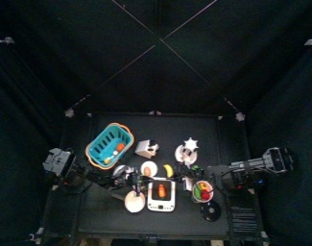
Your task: Cut carrot
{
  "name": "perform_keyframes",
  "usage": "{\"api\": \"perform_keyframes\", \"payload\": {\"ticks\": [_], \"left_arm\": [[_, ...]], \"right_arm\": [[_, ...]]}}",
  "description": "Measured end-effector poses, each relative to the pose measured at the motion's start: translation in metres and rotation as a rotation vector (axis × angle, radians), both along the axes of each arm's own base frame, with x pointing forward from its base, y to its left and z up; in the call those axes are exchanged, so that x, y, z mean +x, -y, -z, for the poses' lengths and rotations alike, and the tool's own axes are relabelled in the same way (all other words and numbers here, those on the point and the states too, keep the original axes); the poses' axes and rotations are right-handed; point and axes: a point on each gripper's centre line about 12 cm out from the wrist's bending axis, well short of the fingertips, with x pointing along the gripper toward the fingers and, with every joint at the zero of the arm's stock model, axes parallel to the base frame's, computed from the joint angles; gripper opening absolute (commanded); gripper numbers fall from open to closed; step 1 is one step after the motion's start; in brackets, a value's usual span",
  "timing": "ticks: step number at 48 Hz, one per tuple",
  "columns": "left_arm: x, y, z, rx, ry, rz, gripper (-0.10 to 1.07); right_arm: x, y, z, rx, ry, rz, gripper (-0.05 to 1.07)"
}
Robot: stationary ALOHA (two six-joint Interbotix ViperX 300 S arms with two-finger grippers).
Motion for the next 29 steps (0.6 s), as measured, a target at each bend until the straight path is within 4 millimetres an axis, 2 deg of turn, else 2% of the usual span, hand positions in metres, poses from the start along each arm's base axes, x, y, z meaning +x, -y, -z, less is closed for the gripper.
{"api": "perform_keyframes", "payload": {"ticks": [10,17,29], "left_arm": [[0.000,0.003,0.001,0.001,-0.004,0.012,0.45],[-0.001,0.014,0.002,0.001,-0.018,0.047,0.45],[0.002,0.027,0.016,0.005,-0.053,0.076,0.45]], "right_arm": [[-0.001,-0.004,0.001,0.014,-0.005,-0.004,0.39],[-0.002,-0.014,0.001,0.020,-0.013,-0.031,0.39],[-0.003,-0.026,0.018,0.052,-0.074,-0.044,0.39]]}}
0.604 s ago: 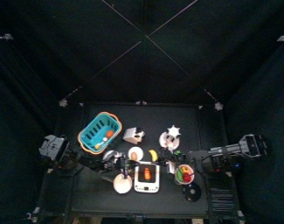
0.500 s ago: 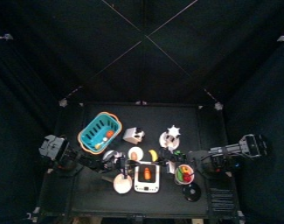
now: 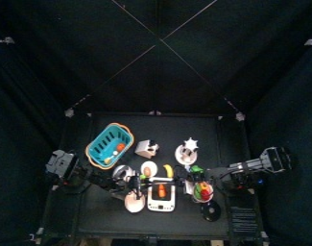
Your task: Cut carrot
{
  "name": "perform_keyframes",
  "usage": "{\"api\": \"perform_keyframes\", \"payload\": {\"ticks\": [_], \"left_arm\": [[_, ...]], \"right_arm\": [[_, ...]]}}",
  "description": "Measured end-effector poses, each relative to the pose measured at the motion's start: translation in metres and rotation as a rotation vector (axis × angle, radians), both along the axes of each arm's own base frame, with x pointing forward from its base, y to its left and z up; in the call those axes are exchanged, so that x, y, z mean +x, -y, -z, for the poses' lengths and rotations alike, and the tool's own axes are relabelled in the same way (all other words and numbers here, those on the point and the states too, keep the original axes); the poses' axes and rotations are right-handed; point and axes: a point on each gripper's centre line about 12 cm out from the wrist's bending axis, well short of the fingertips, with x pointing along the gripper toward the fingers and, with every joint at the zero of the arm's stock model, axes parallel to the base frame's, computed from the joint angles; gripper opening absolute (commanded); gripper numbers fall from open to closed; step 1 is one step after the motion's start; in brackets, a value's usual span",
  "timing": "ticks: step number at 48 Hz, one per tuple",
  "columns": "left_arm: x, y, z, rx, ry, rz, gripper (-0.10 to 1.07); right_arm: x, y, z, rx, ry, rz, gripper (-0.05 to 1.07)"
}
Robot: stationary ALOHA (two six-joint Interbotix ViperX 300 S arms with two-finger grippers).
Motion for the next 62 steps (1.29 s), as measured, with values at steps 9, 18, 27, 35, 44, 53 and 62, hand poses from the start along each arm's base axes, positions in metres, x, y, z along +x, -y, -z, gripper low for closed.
{"api": "perform_keyframes", "payload": {"ticks": [9,18,27,35,44,53,62], "left_arm": [[0.000,0.015,0.006,0.003,-0.014,0.036,0.45],[-0.002,0.023,0.011,-0.003,-0.031,0.046,0.45],[0.000,0.023,0.020,-0.011,-0.065,0.035,0.45],[0.000,0.024,0.024,-0.010,-0.077,0.035,0.45],[0.001,0.024,0.024,-0.012,-0.081,0.035,0.45],[0.001,0.024,0.025,-0.018,-0.090,0.030,0.45],[0.000,0.023,0.026,-0.025,-0.099,0.021,0.45]], "right_arm": [[0.002,-0.010,0.014,0.004,-0.046,-0.026,0.39],[0.006,-0.015,0.021,0.008,-0.067,-0.034,0.39],[0.008,-0.017,0.028,0.005,-0.091,-0.038,0.39],[0.009,-0.018,0.031,0.003,-0.100,-0.039,0.39],[0.009,-0.018,0.032,0.003,-0.102,-0.039,0.39],[0.009,-0.018,0.033,0.003,-0.106,-0.038,0.39],[0.010,-0.018,0.037,0.000,-0.118,-0.039,0.39]]}}
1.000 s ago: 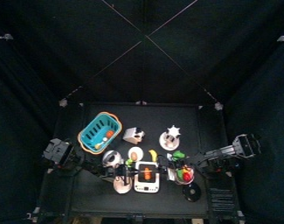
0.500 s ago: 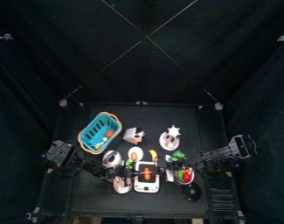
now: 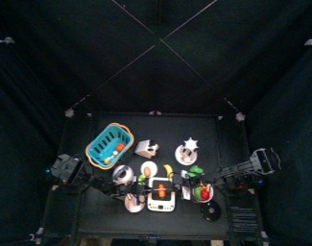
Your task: Cut carrot
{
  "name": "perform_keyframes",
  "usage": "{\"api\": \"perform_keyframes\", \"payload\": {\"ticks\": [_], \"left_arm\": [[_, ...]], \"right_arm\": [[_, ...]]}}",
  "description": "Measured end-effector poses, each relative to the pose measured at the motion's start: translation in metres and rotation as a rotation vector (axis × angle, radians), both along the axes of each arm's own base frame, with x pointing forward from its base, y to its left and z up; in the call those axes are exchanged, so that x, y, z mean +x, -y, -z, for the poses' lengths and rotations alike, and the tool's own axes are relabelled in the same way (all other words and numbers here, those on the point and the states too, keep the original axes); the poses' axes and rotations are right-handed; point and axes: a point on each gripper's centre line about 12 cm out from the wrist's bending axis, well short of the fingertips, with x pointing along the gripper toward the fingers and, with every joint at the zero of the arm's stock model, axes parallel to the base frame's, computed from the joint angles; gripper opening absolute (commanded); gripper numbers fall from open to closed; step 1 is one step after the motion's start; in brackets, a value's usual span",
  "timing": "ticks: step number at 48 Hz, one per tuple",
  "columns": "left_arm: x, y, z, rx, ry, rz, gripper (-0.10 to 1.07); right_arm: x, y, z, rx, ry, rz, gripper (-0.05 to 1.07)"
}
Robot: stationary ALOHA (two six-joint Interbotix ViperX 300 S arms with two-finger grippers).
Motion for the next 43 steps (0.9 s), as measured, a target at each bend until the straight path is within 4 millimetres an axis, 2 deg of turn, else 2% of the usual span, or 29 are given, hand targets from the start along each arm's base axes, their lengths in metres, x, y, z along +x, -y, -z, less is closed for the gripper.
{"api": "perform_keyframes", "payload": {"ticks": [43], "left_arm": [[0.000,-0.002,0.011,-0.024,-0.057,-0.034,0.45]], "right_arm": [[0.002,-0.002,0.007,-0.001,-0.022,-0.003,0.39]]}}
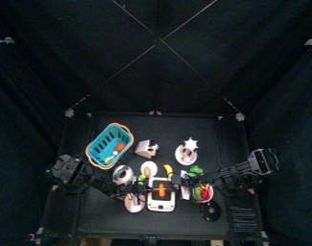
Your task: Cut carrot
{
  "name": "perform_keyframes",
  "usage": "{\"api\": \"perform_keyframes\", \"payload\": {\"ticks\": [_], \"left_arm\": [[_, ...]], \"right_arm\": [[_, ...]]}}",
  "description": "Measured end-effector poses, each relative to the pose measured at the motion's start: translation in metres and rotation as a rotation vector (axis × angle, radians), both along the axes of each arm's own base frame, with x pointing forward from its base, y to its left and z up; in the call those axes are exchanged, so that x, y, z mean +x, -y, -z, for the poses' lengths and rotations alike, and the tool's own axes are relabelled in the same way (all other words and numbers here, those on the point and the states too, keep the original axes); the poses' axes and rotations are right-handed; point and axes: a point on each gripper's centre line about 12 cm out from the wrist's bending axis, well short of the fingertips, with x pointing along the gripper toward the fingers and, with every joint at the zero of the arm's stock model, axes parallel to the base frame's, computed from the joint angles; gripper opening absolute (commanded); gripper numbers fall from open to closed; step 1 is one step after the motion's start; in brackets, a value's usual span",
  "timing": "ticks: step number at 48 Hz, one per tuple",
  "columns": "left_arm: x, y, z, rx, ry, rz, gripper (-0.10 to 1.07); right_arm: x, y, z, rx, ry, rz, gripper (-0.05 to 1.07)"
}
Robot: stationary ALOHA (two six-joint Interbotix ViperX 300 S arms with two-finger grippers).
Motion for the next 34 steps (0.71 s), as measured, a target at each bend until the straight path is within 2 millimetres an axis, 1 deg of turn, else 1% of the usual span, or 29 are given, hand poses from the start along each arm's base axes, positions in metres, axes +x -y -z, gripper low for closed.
{"api": "perform_keyframes", "payload": {"ticks": [16,34], "left_arm": [[0.001,0.002,0.004,-0.017,-0.044,0.007,0.45],[0.003,0.004,0.009,-0.037,-0.086,0.005,0.45]], "right_arm": [[0.001,-0.001,0.007,0.018,-0.027,0.019,0.39],[0.003,-0.003,0.010,0.016,-0.033,0.015,0.39]]}}
